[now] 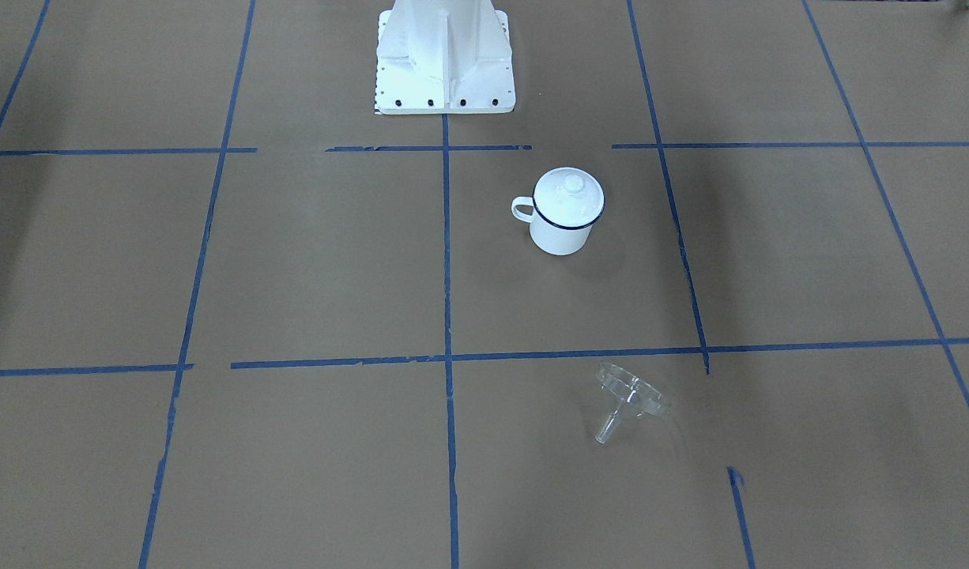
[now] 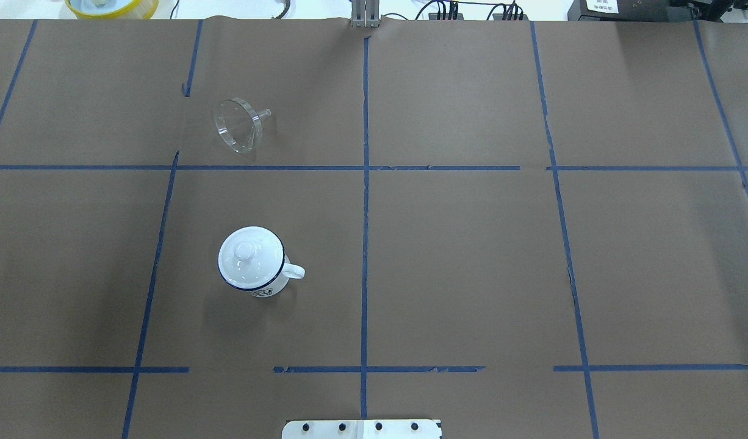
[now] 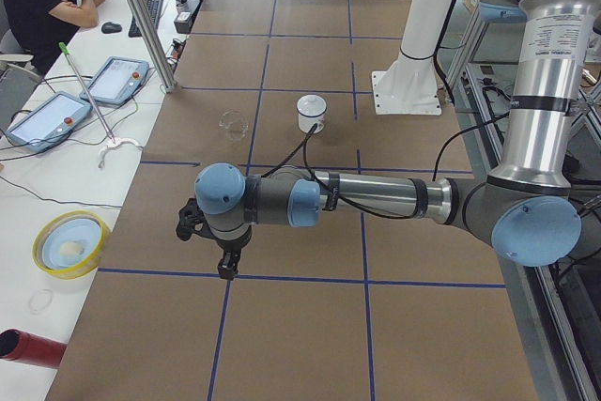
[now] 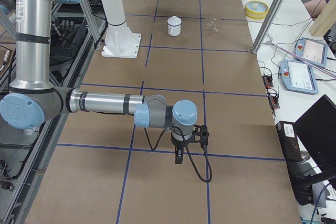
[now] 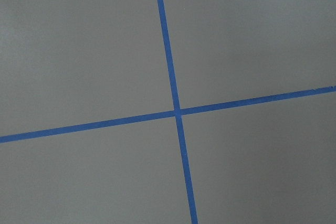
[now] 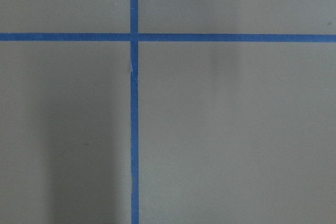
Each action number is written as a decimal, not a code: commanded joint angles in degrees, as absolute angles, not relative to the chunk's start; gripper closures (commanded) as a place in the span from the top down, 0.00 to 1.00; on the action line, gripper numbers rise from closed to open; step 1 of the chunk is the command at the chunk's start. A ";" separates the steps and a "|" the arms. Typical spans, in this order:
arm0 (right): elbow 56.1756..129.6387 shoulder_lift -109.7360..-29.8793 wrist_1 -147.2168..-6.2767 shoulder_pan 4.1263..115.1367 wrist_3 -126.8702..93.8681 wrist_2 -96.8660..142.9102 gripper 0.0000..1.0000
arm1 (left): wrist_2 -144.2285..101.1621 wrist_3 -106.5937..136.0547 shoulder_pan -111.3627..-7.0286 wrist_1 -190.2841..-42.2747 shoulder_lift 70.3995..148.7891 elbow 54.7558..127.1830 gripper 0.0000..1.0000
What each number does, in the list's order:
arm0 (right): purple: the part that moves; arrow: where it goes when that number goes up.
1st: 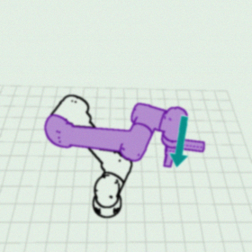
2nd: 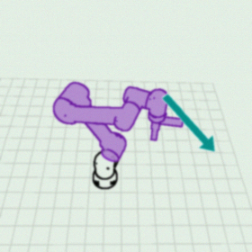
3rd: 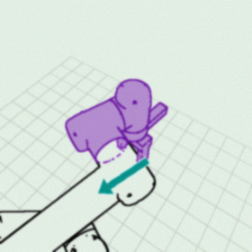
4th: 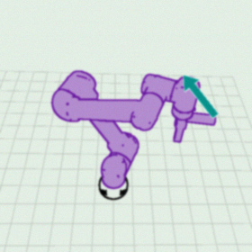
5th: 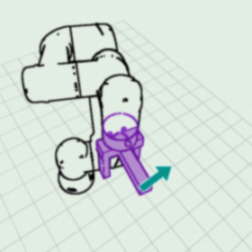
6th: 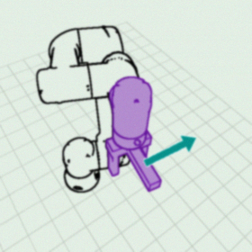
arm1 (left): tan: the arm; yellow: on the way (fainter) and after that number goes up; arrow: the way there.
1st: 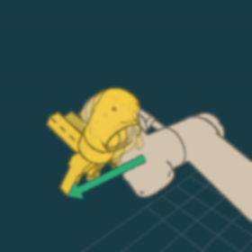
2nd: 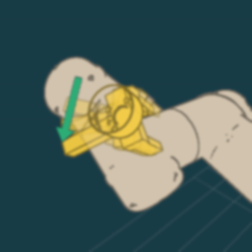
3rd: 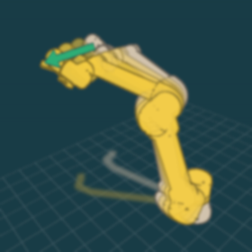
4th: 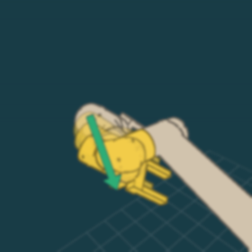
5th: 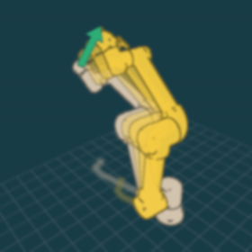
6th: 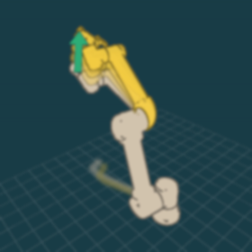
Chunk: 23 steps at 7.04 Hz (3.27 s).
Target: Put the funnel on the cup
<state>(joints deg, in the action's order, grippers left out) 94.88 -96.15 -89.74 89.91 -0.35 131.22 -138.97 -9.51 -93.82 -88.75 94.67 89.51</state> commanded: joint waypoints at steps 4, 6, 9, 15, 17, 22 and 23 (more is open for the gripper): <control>94.92 -96.15 -89.74 89.91 -0.35 131.22 1.00 | -138.52 -9.75 -93.87 -89.03 94.74 89.56 1.00; 94.83 -96.15 -89.74 89.91 -0.35 131.22 1.00 | -136.95 -9.93 -94.04 -90.95 93.61 91.49 1.00; 94.83 -96.15 -89.74 89.91 -0.35 131.22 1.00 | -137.46 -3.05 -93.43 -99.30 90.00 94.21 1.00; 94.92 -96.15 -89.74 89.91 -0.35 131.22 1.00 | -134.58 49.32 -70.51 -99.84 95.18 113.08 1.00; 94.83 -96.15 -89.74 89.91 -0.35 131.22 1.00 | -132.38 62.95 -63.23 -98.54 98.41 116.54 1.00; 94.83 -96.15 -89.74 89.91 -0.35 131.22 1.00 | -118.86 89.60 -40.99 -80.17 117.22 116.74 1.00; 94.92 -96.15 -89.74 89.91 -0.35 131.22 1.00 | -114.04 91.30 -36.69 -80.07 117.85 115.24 1.00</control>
